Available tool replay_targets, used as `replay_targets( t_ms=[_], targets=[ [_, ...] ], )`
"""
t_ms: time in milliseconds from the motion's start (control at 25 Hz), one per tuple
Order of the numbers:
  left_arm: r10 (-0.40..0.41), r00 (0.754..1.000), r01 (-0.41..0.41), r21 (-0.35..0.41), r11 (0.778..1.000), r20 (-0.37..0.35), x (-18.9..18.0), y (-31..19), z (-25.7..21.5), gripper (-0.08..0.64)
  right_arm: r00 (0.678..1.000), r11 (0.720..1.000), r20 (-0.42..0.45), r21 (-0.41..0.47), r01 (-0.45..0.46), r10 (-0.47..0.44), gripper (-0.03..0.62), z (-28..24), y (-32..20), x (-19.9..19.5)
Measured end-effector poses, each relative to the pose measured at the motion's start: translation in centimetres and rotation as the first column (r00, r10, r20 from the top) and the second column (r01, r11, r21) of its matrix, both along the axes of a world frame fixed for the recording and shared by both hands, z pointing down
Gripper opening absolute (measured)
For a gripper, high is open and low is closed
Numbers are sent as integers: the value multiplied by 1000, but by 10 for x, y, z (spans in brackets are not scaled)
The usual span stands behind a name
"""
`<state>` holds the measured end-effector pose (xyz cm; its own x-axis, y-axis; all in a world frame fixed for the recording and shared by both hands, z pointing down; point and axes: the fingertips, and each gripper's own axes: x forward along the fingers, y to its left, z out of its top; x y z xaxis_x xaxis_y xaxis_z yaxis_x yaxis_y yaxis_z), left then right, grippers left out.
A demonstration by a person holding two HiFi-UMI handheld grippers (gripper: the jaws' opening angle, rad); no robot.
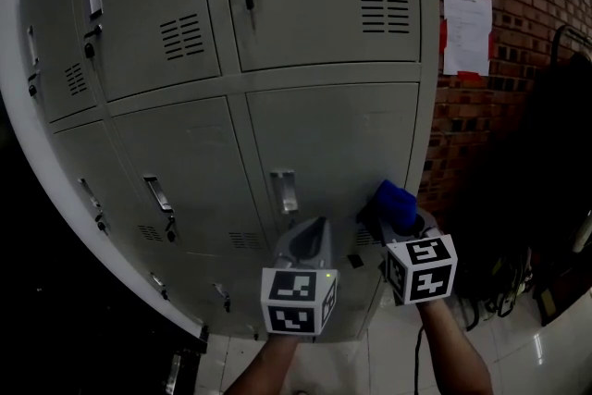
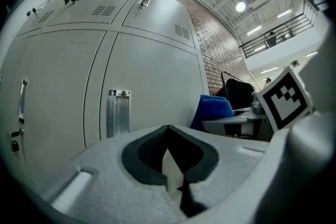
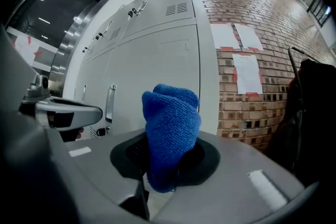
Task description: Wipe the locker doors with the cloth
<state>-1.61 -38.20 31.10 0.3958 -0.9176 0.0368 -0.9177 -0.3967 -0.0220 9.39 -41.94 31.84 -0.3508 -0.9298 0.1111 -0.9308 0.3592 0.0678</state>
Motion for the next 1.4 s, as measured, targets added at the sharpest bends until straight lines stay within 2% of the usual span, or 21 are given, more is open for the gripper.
replay_targets(
  t_ms=[240, 360, 520, 680, 880, 1040, 1160, 1400],
  targets=[
    [-14, 1000, 14, -5, 1000, -9, -4, 0, -2, 0, 1000, 1000, 9, -4, -20, 20, 86, -2, -2, 10],
    [-18, 1000, 18, -4, 1000, 3, -10, 1, -6, 0, 999, 1000, 34, 3, 0, 0, 86, -11, 5, 2],
    [-40, 999, 40, 20, 999, 19, -26, 1, -21, 0, 993, 994, 43, 40, 105, -107, 86, -36, 23, -38],
    [-77, 997, 76, 48, 996, 21, -52, 2, -38, 0, 971, 971, 42, 63, 232, -235, 86, -58, 33, -94],
    [-131, 991, 129, 71, 989, 12, -87, 4, -54, 0, 943, 940, 2, 79, 332, -333, 86, -78, 29, -154],
    [-161, 987, 159, 71, 985, 14, -109, 4, -63, 0, 928, 925, -34, 83, 372, -370, 86, -94, 19, -187],
    [-161, 987, 159, 79, 984, 17, -114, 3, -72, 0, 920, 917, -30, 72, 392, -391, 86, -99, 13, -202],
    [-135, 991, 133, 94, 987, 15, -105, -1, -83, 0, 925, 924, -38, 56, 379, -377, 86, -103, 4, -198]
  ],
)
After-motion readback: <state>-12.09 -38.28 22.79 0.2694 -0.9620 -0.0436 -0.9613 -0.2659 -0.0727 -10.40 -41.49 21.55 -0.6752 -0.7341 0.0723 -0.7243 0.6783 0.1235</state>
